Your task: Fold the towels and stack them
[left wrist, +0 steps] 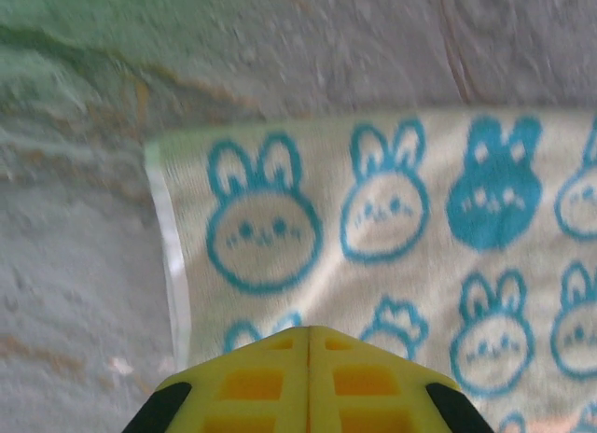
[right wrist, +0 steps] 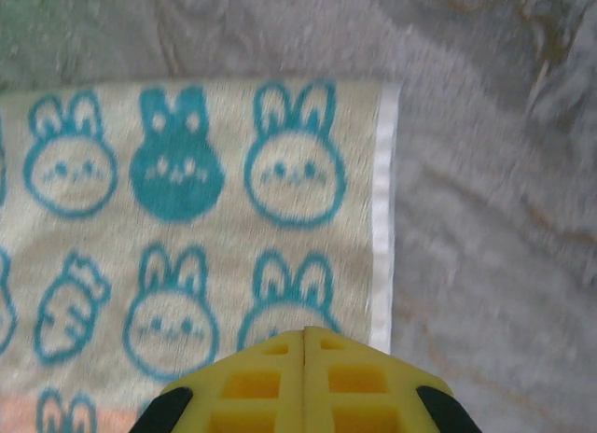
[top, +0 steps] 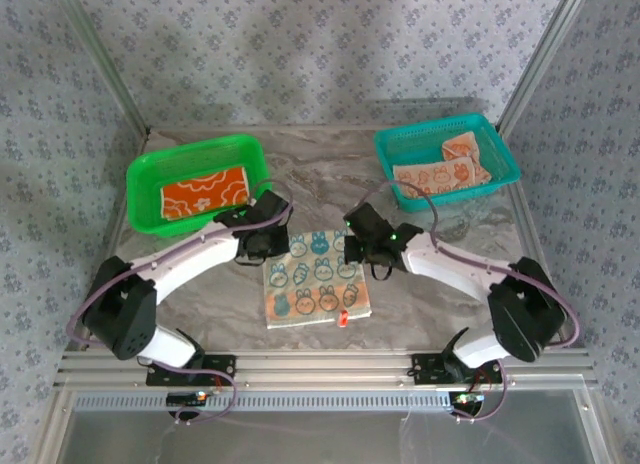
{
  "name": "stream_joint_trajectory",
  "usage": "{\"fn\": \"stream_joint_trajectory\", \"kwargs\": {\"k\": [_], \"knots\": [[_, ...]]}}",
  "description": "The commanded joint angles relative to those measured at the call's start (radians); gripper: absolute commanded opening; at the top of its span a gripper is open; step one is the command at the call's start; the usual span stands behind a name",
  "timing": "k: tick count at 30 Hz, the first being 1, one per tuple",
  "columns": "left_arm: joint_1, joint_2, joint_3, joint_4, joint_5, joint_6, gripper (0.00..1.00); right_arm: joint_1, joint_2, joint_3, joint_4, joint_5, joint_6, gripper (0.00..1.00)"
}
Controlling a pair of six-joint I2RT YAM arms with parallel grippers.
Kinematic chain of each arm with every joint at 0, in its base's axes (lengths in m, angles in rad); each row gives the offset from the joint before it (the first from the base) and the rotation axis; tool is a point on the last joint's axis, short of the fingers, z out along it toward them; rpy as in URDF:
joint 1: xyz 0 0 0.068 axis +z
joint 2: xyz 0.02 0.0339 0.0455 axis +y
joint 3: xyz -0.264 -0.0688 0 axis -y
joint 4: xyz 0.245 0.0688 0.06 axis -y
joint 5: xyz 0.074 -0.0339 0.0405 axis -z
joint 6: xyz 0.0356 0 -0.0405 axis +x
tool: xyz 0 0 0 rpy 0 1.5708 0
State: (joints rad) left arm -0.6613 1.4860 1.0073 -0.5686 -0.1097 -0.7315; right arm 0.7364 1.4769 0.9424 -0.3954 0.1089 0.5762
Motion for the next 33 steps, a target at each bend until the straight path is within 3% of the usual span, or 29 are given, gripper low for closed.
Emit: {"fn": "stream_joint_trajectory", "kwargs": {"k": [1, 12, 21, 27, 33], "knots": [[0.036, 0.067, 0.018, 0.042, -0.013, 0.078, 0.06, -0.052, 0.092, 0.071, 0.021, -0.07, -0.089, 0.0], [0.068, 0.21, 0.027, 0.129, -0.003, 0.074, 0.05, -0.127, 0.351, 0.229, 0.055, -0.157, -0.174, 0.0], [0.098, 0.296, 0.016, 0.025, -0.166, 0.087, 0.04, -0.178, 0.431, 0.219, 0.068, -0.155, -0.195, 0.0], [0.122, 0.262, -0.008, 0.006, -0.225, 0.089, 0.06, -0.184, 0.427, 0.205, 0.07, -0.142, -0.208, 0.0], [0.126, 0.183, 0.0, 0.039, -0.15, 0.107, 0.11, -0.187, 0.414, 0.215, 0.073, -0.153, -0.226, 0.0]]}}
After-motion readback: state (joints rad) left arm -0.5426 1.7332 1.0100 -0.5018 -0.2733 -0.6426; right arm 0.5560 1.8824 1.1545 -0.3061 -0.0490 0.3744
